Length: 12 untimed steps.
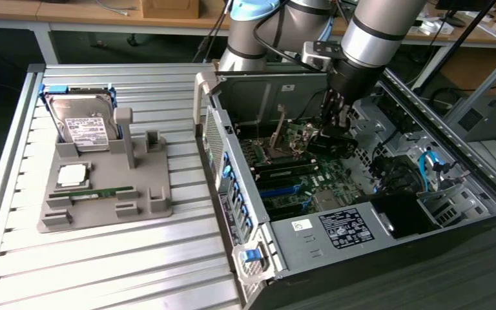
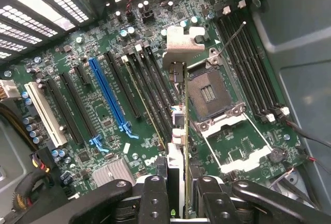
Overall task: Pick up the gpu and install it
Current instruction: 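Insert the gpu into the slot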
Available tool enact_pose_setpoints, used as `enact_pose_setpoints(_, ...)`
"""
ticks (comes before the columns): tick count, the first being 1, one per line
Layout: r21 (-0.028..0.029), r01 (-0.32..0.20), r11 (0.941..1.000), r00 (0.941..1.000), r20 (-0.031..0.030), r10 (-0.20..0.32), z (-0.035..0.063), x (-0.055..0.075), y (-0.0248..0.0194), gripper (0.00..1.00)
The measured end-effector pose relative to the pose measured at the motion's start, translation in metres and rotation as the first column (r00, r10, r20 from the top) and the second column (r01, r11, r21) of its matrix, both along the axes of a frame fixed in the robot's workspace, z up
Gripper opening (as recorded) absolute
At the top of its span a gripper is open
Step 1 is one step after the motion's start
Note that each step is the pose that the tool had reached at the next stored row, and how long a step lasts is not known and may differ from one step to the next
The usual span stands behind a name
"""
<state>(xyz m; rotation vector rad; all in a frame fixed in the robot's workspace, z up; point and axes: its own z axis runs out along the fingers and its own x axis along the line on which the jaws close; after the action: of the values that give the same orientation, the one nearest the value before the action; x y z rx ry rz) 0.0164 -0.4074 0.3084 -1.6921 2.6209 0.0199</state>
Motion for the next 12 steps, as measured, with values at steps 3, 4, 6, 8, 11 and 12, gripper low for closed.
enact_pose_setpoints(3,0.0,-0.009,1.0,1.0,0.0,0.009,0.0,0.0,0.0,0.27)
enact_pose_setpoints(4,0.0,-0.012,0.9999,0.9999,0.0,0.012,0.0,0.0,0.0,0.27)
enact_pose_setpoints(6,0.0,-0.018,0.9998,0.9998,0.0,0.018,0.0,0.0,0.0,0.27)
enact_pose_setpoints(8,0.0,-0.024,0.9997,0.9997,0.0,0.024,0.0,0.0,0.0,0.27)
enact_pose_setpoints(11,0.0,-0.033,0.9994,0.9994,0.0,0.033,0.0,0.0,0.0,0.27)
enact_pose_setpoints(12,0.0,-0.037,0.9993,0.9993,0.0,0.037,0.0,0.0,0.0,0.27)
